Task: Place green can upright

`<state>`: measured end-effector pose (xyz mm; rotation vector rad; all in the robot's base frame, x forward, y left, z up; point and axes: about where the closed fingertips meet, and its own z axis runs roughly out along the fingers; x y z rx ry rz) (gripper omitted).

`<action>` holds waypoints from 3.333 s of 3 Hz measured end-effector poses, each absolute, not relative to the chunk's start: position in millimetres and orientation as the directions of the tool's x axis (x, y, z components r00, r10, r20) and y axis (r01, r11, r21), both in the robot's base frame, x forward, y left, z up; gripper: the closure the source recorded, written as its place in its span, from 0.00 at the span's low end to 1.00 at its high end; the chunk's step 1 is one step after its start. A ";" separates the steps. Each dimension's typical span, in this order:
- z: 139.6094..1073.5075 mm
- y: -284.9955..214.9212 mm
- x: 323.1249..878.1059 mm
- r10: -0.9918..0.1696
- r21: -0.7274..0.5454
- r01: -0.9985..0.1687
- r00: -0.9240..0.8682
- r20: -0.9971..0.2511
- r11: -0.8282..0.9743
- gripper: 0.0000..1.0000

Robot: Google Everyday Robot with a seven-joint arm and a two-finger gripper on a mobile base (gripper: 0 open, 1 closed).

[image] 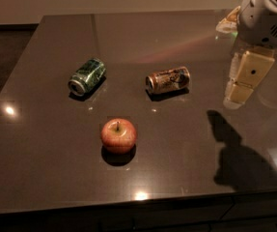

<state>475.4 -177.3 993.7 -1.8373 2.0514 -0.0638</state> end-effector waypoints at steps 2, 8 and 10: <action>984.0 -111.2 530.6 -0.958 -0.324 -0.945 0.138 -0.252 -0.051 0.00; 916.1 100.7 608.7 -0.652 -0.252 -0.637 0.757 -0.028 -0.729 0.00; 890.4 147.2 607.5 -0.526 -0.179 -0.512 0.849 0.039 -0.840 0.00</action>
Offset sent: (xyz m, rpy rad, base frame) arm 0.0901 0.1086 -0.0234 -0.0211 -0.0491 0.3452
